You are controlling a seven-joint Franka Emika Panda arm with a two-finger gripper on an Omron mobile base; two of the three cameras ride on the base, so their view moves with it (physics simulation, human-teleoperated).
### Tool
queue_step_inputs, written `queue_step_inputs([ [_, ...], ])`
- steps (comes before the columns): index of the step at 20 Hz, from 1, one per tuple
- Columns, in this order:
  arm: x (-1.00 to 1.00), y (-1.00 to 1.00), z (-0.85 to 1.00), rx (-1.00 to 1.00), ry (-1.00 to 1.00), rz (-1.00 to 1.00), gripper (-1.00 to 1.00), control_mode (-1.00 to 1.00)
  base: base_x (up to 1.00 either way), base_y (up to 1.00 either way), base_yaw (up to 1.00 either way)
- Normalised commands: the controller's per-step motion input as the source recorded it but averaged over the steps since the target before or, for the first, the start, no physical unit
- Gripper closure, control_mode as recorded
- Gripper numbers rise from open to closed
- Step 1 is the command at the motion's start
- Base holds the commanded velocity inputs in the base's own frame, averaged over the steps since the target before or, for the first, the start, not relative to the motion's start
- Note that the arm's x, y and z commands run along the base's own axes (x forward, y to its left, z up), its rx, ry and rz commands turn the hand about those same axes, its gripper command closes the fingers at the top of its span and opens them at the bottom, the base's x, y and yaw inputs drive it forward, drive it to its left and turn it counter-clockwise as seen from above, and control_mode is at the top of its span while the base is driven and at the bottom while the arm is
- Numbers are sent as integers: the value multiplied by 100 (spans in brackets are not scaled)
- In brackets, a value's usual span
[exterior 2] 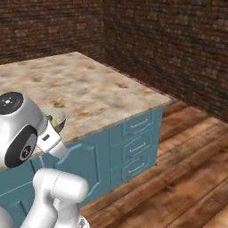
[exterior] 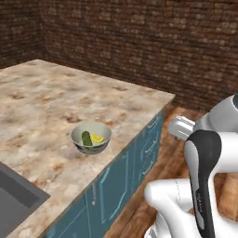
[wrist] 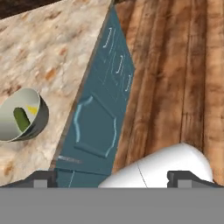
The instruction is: Place the bowl with the lemon wedge and cucumber on the top shelf of the fridge. Place the bowl with the chicken drumsticks on the second highest shelf of the fridge.
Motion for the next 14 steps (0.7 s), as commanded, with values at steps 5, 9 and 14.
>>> queue_step_inputs([
  [5,0,0,0,0,0,0,-100,100,51,-29,88],
  [9,0,0,0,0,0,0,-100,100,59,-44,82],
  [14,0,0,0,0,0,0,-100,100,60,-69,55],
])
